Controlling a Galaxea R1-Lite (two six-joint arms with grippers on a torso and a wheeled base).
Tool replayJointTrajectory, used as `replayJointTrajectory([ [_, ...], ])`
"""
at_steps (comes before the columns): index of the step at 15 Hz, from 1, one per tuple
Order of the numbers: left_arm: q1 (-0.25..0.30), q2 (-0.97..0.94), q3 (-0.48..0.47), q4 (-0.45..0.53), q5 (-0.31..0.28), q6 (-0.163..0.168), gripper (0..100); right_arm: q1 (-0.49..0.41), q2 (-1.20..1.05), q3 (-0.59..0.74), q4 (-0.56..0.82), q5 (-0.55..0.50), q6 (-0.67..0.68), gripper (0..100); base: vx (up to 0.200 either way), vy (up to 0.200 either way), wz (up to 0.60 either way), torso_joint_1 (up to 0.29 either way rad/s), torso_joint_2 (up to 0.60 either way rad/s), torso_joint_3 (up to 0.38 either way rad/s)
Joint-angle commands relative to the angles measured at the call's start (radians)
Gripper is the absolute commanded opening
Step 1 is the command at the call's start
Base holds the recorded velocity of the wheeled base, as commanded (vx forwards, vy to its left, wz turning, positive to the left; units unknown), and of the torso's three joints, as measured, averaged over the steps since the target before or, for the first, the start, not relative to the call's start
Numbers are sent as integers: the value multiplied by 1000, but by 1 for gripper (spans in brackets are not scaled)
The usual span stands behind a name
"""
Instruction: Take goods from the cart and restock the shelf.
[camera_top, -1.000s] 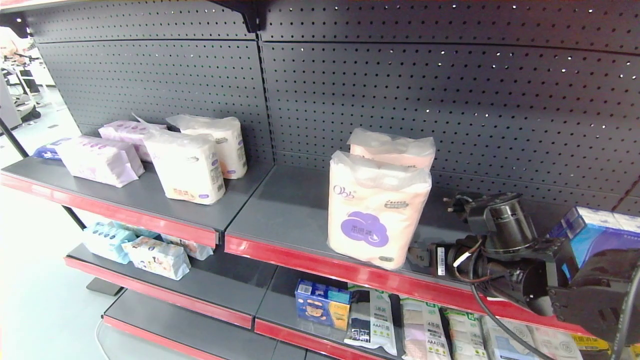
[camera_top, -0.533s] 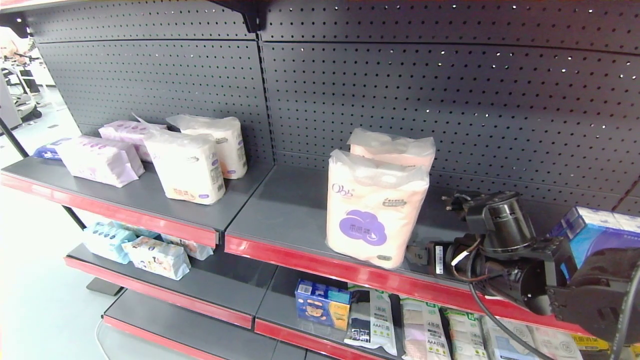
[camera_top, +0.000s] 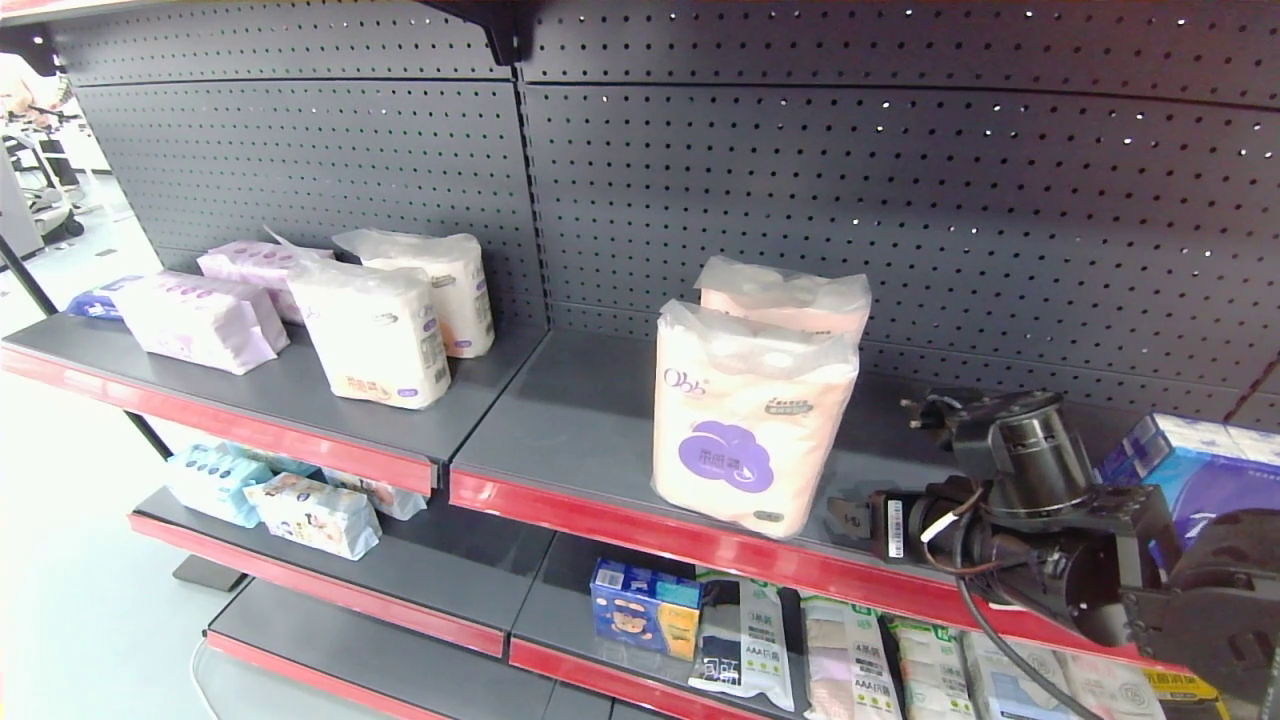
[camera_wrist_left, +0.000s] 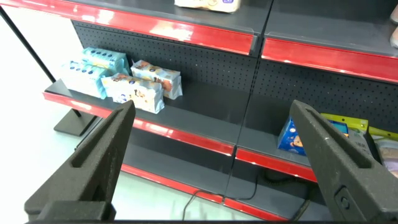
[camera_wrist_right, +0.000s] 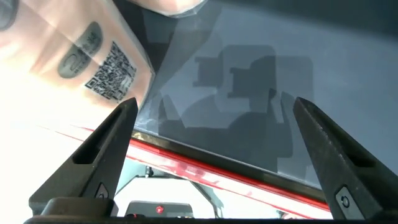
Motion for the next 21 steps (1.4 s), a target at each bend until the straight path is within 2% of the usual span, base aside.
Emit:
replayJointTrajectory([
  [1, 0, 0, 0, 0, 0, 0, 100, -8, -51, 30, 0, 1, 5, 100, 0, 0, 0, 0, 0, 0],
  [12, 0, 0, 0, 0, 0, 0, 100, -18, -197, 50, -19, 5, 5, 100, 0, 0, 0, 0, 0, 0],
  [19, 0, 0, 0, 0, 0, 0, 100, -26, -289, 80, -92, 11, -4, 100, 0, 0, 0, 0, 0, 0],
  [21, 0, 0, 0, 0, 0, 0, 100, -35, -329, 82, -115, 64, -15, 100, 0, 0, 0, 0, 0, 0],
])
